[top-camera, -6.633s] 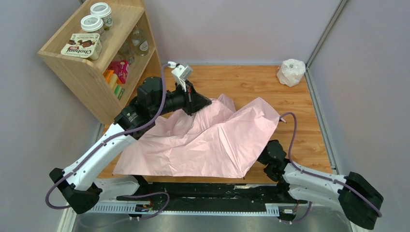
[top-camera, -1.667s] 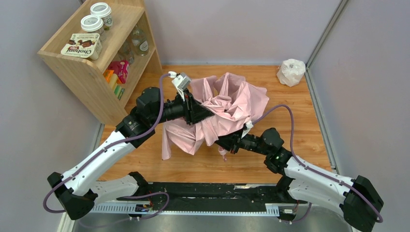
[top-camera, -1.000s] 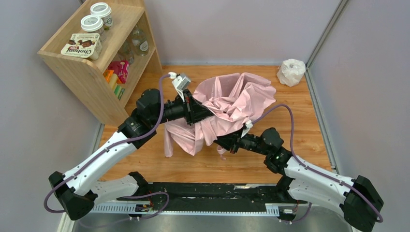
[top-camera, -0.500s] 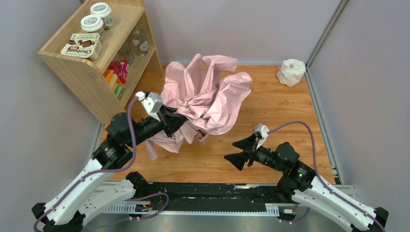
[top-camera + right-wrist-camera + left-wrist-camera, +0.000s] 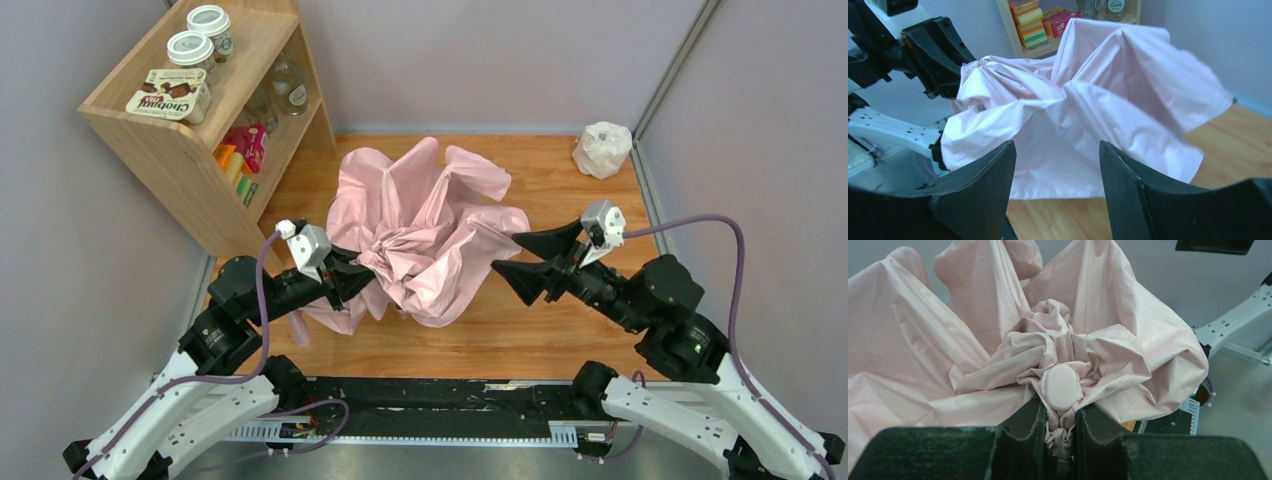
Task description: Put away the umbrella
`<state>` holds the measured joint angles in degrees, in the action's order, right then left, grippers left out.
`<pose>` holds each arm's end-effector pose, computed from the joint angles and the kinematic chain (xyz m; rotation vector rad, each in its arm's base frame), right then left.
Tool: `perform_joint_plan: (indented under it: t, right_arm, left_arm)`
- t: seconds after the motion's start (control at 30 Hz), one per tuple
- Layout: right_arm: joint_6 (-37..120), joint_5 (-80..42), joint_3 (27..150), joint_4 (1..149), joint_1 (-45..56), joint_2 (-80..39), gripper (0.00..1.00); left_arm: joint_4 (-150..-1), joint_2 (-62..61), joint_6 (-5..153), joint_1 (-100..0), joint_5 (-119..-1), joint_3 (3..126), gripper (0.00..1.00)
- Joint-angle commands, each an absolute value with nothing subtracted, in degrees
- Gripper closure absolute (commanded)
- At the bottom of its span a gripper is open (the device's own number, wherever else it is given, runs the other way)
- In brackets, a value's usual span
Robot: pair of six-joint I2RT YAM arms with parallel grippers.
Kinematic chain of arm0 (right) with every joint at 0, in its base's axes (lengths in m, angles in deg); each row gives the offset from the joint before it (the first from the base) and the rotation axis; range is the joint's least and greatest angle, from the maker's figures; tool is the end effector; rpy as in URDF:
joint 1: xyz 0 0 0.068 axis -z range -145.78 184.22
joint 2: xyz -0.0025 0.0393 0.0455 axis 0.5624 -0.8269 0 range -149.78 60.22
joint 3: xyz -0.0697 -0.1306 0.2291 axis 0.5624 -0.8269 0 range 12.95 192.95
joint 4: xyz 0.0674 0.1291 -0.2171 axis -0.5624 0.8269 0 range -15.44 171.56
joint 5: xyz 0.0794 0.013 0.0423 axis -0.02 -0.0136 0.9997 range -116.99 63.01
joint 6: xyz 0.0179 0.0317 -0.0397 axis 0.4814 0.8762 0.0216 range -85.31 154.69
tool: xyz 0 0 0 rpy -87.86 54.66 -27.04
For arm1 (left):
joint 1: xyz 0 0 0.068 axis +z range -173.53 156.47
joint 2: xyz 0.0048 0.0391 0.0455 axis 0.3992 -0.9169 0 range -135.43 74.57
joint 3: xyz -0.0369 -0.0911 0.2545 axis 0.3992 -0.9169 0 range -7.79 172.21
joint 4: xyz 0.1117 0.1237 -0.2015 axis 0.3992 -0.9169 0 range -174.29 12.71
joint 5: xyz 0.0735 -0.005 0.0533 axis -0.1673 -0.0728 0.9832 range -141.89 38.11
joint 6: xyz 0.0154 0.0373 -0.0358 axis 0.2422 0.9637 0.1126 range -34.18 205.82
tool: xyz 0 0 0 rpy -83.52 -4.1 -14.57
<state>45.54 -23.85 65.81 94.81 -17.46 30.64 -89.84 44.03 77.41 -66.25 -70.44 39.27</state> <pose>0.0611 0.0806 0.4015 -0.5970 1.4724 0.9061 0.0791 -0.0884 0.3824 0.7203 1.4086 -0.9504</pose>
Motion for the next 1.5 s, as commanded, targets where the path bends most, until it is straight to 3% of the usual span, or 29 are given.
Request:
perform_joint_plan:
  t: [0.0,0.27,0.6,0.8,0.87,1.0,1.07,1.23,1.37,1.47]
  right_arm:
    - [33.4,-22.9,72.5,103.8,-17.6,22.0,0.37]
    - [27.8,-26.1,70.7,99.1,-17.6,21.5,0.36]
    - [23.2,-12.9,71.7,100.4,-17.6,19.8,0.35]
    - [22.4,-13.5,71.8,102.2,-17.6,19.4,0.29]
    - [24.0,-8.6,70.9,100.4,-17.5,19.0,0.39]
    - [29.9,-2.1,69.7,94.3,-18.1,16.7,0.85]
    - [32.4,-1.9,70.0,91.5,-19.6,14.3,1.00]
    - [40.6,-13.2,72.4,83.3,-28.3,6.0,1.00]
    - [46.6,-25.0,75.4,80.7,-33.1,-1.9,1.00]
    - [43.9,-35.4,74.7,80.2,-35.8,-2.7,1.00]
  left_arm:
    - [-87.9,44.6,79.8,-66.3,-74.0,40.7,1.00]
    - [-91.6,44.7,81.1,-66.2,-79.0,42.2,1.00]
    - [-96.3,44.5,84.1,-66.2,-85.5,44.4,1.00]
    - [-97.3,45.2,85.6,-66.2,-87.7,45.6,1.00]
    - [-97.5,45.0,85.6,-66.3,-88.5,45.7,1.00]
    - [-96.7,43.2,84.7,-66.3,-85.7,45.7,1.00]
    - [-94.2,42.0,82.5,-66.2,-81.5,45.0,1.00]
    - [-79.2,38.2,73.4,-66.3,-77.2,41.3,1.00]
    - [-61.3,34.8,64.2,-66.3,-83.0,35.9,1.00]
    - [-56.6,31.3,60.6,-66.3,-89.2,35.7,1.00]
